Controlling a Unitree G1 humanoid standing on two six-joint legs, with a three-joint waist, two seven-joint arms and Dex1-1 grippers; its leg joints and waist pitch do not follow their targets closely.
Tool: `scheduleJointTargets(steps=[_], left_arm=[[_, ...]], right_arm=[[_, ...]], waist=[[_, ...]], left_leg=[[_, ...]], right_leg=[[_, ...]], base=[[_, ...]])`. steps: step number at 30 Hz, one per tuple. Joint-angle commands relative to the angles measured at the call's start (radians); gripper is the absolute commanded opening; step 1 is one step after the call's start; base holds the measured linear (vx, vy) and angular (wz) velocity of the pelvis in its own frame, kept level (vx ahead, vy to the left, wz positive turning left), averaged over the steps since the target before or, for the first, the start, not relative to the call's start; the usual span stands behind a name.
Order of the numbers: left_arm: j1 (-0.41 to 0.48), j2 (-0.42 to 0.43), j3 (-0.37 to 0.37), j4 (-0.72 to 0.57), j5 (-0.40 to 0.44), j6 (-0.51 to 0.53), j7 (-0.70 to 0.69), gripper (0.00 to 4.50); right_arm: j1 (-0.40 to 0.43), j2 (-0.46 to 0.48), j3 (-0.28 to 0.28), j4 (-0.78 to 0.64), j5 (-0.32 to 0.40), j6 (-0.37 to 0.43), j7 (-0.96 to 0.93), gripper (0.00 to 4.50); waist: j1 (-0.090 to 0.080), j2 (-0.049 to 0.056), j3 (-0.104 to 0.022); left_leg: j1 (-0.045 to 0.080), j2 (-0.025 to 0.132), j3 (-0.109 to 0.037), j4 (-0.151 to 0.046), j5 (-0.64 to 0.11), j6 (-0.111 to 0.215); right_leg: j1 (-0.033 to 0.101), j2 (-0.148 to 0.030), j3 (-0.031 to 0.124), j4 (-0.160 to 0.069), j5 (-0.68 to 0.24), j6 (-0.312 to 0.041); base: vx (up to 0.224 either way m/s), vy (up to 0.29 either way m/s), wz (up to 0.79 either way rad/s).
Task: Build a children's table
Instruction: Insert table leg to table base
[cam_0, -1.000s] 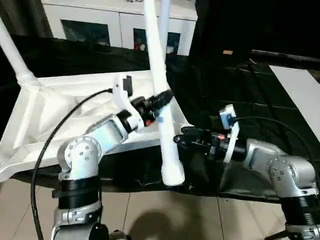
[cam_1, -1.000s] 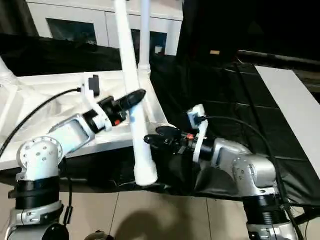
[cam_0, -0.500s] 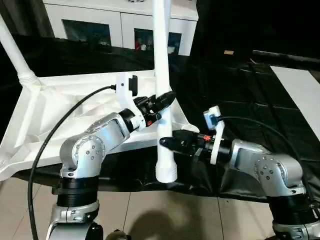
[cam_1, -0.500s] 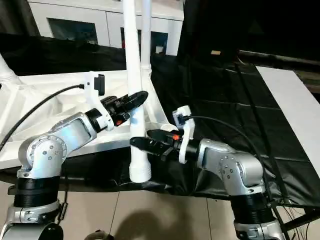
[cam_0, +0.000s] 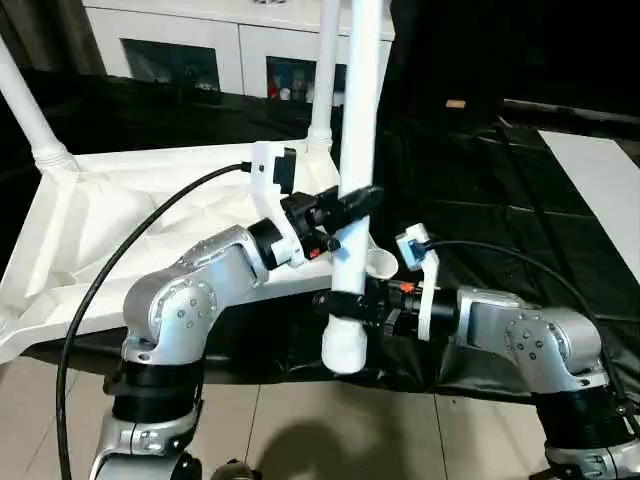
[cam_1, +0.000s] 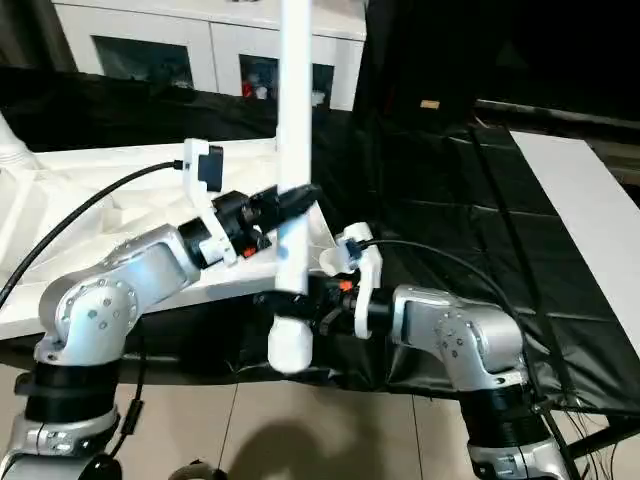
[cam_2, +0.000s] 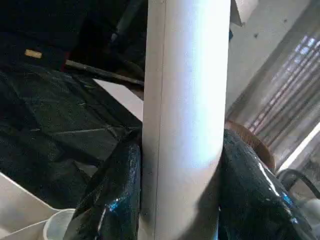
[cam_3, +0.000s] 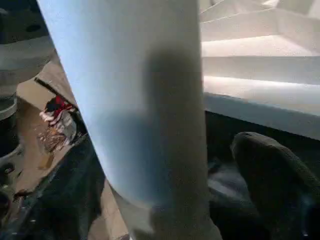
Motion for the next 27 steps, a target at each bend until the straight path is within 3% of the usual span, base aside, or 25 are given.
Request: scheduleJointTargets(steps=[1, 7, 20, 24, 27], left_arm=[[0.005, 0.005, -0.015, -0.022, -0.008, 0.000, -0.021, 1.77], [0.010, 0.017, -0.023, -0.024, -0.003, -0.008, -0.048, 1.77], [0.011, 0.011, -0.035, -0.039, -0.018, -0.008, -0.063, 1.77], [0.014, 0.012, -0.037, -0.042, -0.023, -0.009, -0.069, 1.77], [0.016, 0.020, -0.041, -0.046, -0.023, -0.011, -0.083, 1.77]], right_arm=[[-0.019, -0.020, -0.003, -0.020, 0.013, 0.008, 0.012, 3.77], [-0.016, -0.047, 0.015, -0.020, 0.009, 0.007, 0.053, 3.26], [-0.001, -0.052, 0.042, -0.024, 0.002, -0.006, 0.089, 2.08], [0.002, -0.055, 0.053, -0.027, -0.005, -0.023, 0.103, 1.99], [0.005, -0.059, 0.059, -0.033, 0.000, -0.024, 0.122, 2.64]], waist=[[0.002, -0.003, -0.062], [0.003, -0.003, -0.061], [0.004, -0.003, -0.063], [0.003, -0.003, -0.062], [0.003, -0.002, -0.062]], left_leg=[[0.022, 0.027, -0.019, -0.076, -0.246, -0.074], [0.023, 0.027, -0.019, -0.076, -0.250, -0.075], [0.023, 0.028, -0.018, -0.075, -0.238, -0.072], [0.023, 0.028, -0.018, -0.075, -0.243, -0.072], [0.023, 0.028, -0.018, -0.075, -0.240, -0.071]], right_leg=[[0.036, -0.054, 0.040, -0.085, -0.312, -0.084], [0.035, -0.054, 0.040, -0.087, -0.330, -0.076], [0.037, -0.053, 0.040, -0.082, -0.291, -0.099], [0.036, -0.054, 0.041, -0.083, -0.301, -0.097], [0.036, -0.054, 0.041, -0.082, -0.295, -0.099]], base=[[0.000, 0.000, 0.00], [0.000, 0.000, 0.00], [0.000, 0.000, 0.00], [0.000, 0.000, 0.00], [0.000, 0.000, 0.00]])
